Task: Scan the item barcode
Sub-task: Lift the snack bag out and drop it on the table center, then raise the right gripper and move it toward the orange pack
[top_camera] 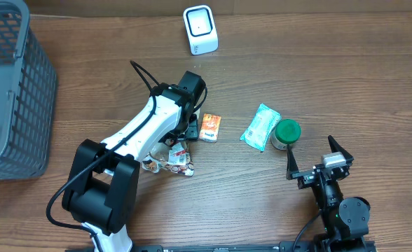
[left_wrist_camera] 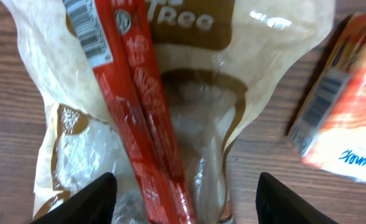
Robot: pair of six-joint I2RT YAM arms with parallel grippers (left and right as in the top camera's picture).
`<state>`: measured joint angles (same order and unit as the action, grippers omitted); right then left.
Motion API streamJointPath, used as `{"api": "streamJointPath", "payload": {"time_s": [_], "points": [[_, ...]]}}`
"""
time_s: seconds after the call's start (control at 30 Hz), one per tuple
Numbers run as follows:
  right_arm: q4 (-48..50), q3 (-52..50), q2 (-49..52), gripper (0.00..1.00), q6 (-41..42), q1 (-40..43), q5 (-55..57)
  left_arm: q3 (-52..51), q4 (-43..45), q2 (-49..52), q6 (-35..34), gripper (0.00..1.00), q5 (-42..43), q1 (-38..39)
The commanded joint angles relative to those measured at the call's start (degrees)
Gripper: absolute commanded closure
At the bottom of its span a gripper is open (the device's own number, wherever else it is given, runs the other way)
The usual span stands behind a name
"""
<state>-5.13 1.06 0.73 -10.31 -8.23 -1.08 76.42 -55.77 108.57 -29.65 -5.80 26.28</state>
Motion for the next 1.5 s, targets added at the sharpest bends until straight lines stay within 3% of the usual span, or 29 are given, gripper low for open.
{"api": "streamJointPath", "payload": {"time_s": [0.0,0.43,0.63,0.8,0.83,0.9,1.17,1.47], "points": [[0.3,-0.6,-0.6,0.0,0.0,0.3,-0.1,2.3,-1.8,-0.7,0.9,0.37,-0.2,0.3],[0.3,-0.6,-0.6,0.0,0.0,0.3,-0.1,21.6,-10.6,-2.6,3.3,0.33,-2.1,-1.1],[0.3,-0.6,-0.6,0.0,0.0,0.3,-0.1,23.1,-9.6,-2.6,6.2,0.27,-2.5,-7.0],[0.3,-0.6,-0.6,0.0,0.0,0.3,-0.1,23.1,-9.2,-2.6,11.6,0.21,-3.9,-16.2],[0.3,-0.6,-0.6,0.0,0.0,0.3,-0.1,23.1,-9.2,-2.6,12.0,0.19,-4.3,-17.2],[0.3,-0.6,-0.6,0.0,0.0,0.3,-0.1,23.1,-9.4,-2.6,12.2,0.0,-5.2,-19.7],[0.3,-0.6,-0.6,0.0,0.0,0.3,-0.1,23.1,-9.6,-2.6,12.1,0.0,-5.1,-26.1],[0.3,-0.6,-0.6,0.0,0.0,0.3,-0.1,23.1,-9.6,-2.5,12.1,0.0,-5.1,-26.9]]}}
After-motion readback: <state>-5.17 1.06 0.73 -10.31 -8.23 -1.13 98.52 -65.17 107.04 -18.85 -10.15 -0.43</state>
